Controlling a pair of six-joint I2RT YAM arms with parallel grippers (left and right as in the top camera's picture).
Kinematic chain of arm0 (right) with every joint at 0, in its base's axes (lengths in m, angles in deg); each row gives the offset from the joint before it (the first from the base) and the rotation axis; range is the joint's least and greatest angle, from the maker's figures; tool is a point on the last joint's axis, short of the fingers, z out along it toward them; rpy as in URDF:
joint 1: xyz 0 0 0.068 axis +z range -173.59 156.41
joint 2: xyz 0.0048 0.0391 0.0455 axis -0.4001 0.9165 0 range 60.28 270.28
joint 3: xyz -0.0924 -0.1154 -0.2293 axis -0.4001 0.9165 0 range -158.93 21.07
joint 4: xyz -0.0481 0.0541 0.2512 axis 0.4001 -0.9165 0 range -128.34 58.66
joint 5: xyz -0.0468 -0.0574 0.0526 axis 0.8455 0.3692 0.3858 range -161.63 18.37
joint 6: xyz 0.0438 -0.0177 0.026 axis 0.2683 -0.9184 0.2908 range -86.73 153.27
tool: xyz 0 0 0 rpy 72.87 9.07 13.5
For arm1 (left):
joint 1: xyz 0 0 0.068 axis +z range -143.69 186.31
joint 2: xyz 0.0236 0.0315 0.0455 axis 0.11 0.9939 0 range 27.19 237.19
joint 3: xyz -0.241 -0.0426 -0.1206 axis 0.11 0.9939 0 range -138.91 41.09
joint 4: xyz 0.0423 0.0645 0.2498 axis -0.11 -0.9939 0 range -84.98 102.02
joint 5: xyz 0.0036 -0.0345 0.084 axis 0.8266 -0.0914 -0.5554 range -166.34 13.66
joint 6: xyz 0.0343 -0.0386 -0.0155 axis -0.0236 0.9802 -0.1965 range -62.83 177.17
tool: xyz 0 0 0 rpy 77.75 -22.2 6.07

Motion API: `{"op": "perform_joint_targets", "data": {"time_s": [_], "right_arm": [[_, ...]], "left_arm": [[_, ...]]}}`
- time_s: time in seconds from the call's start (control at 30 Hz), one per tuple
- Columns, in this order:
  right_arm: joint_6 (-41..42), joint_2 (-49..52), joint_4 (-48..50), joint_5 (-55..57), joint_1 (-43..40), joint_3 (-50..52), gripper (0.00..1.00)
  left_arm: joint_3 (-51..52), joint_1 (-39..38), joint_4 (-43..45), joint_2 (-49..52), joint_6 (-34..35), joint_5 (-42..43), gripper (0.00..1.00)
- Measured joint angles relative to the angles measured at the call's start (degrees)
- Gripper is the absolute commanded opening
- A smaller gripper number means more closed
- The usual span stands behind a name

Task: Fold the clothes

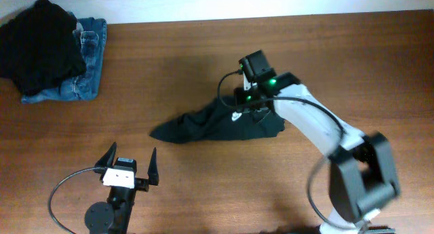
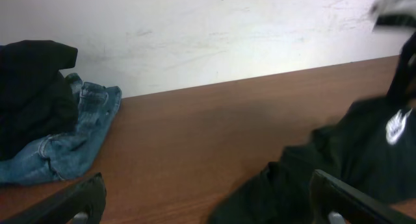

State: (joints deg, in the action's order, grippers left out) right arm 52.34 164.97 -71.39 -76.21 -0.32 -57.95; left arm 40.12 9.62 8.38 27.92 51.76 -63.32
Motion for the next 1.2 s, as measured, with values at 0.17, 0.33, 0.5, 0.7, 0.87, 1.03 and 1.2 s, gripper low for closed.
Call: {"op": "perform_joint_targets", "data": {"time_s": [0.17,0.33,0.5,0.7,0.87,1.03,1.2], "right_arm": [[0.0,-10.4,-4.1,0.2,0.1,-0.9,0.04],[0.3,-17.0,-6.8,0.3,0.4,-1.3,0.04],[0.7,-20.3,-7.3,0.3,3.0,-1.3,0.04],[0.7,-23.8,-4.6,0.3,8.3,-1.3,0.04],[0.7,-28.4,-2.8,0.8,12.8,-1.3,0.04],[0.7,-32.7,-2.4,2.0,15.9,-1.3,0.04],[0.6,-36.0,-1.4,2.4,19.4,-1.3,0.04]], "left_arm": [[0.0,0.0,0.0,0.0,0.0,0.0,0.99],[0.0,0.0,0.0,0.0,0.0,0.0,0.99],[0.0,0.0,0.0,0.0,0.0,0.0,0.99],[0.0,0.0,0.0,0.0,0.0,0.0,0.99],[0.0,0.0,0.0,0.0,0.0,0.0,0.99],[0.0,0.0,0.0,0.0,0.0,0.0,0.99],[0.0,0.0,0.0,0.0,0.0,0.0,0.99]]}}
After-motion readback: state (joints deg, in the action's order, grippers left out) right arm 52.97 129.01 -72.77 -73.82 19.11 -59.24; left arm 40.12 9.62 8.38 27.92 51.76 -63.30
